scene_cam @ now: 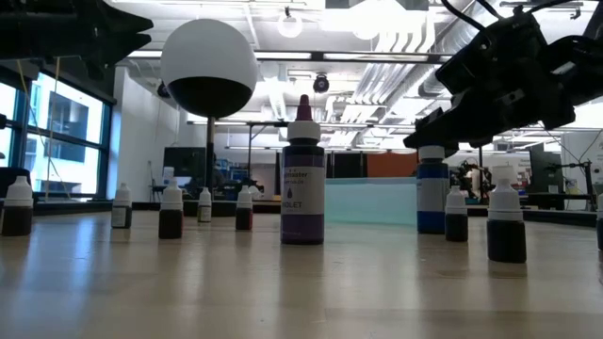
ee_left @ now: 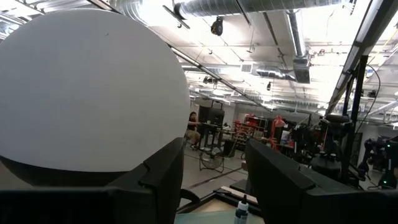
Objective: Pick & Place food coloring
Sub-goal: Put the large blue food coloring bottle into the green bin
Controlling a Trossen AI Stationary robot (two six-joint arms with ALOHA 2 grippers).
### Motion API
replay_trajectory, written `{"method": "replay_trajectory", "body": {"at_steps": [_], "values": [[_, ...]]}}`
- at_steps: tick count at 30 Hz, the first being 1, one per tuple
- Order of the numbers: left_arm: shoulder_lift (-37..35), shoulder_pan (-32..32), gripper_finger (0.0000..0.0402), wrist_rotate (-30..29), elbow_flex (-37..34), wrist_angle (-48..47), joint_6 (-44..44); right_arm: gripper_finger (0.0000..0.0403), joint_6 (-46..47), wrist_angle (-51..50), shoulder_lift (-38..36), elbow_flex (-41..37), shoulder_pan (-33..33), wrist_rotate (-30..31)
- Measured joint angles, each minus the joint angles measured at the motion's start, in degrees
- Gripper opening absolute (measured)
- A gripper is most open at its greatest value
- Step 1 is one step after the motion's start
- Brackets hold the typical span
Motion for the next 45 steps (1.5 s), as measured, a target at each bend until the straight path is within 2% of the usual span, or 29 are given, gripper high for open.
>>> {"method": "replay_trajectory", "body": {"at_steps": [5,10,13,16,20,22,24,26,29,33,36,40,45], "values": [[0.0,0.0,0.0170,0.0,0.0,0.0,0.0,0.0082,0.0,-1.4,-0.1,0.1,0.0,1.2],[0.0,0.0,0.0170,0.0,0.0,0.0,0.0,0.0041,0.2,-1.2,-0.1,0.1,0.0,6.8],[0.0,0.0,0.0170,0.0,0.0,0.0,0.0,0.0037,1.0,2.6,0.1,-0.2,0.0,7.2],[0.0,0.0,0.0170,0.0,0.0,0.0,-0.1,0.0037,1.4,10.9,-0.4,-0.1,0.0,7.6],[0.0,0.0,0.0170,0.0,0.0,0.0,-0.2,0.0037,4.2,17.5,-1.8,0.0,-0.2,16.0],[0.0,0.0,0.0170,0.0,0.0,0.0,-0.2,0.0042,5.0,19.3,-3.3,-0.1,-0.2,23.2],[0.0,0.0,0.0170,0.0,0.0,0.0,-0.2,0.0051,4.9,17.6,-5.0,0.1,-0.2,32.3],[0.0,0.0,0.0170,0.0,0.0,0.0,-0.2,0.0054,2.5,11.5,-6.3,0.1,-0.2,39.9],[0.0,0.0,0.0170,0.0,0.0,0.0,-0.2,0.0042,3.2,3.7,-7.0,0.0,-0.2,47.3],[0.0,0.0,0.0170,0.0,0.0,0.0,-0.1,0.0037,8.9,-5.1,-6.4,0.0,-0.2,48.3],[0.0,0.0,0.0170,0.0,0.0,0.0,-0.1,0.0041,9.5,-8.3,-6.4,0.0,-0.2,53.0],[0.0,0.0,0.0170,-0.5,0.0,0.0,-0.1,0.0063,9.6,-9.9,-6.4,0.0,-0.5,57.3],[0.0,0.0,0.0170,-0.6,0.0,0.0,0.0,0.0052,9.2,-10.5,-6.4,0.0,-3.3,57.5]]}}
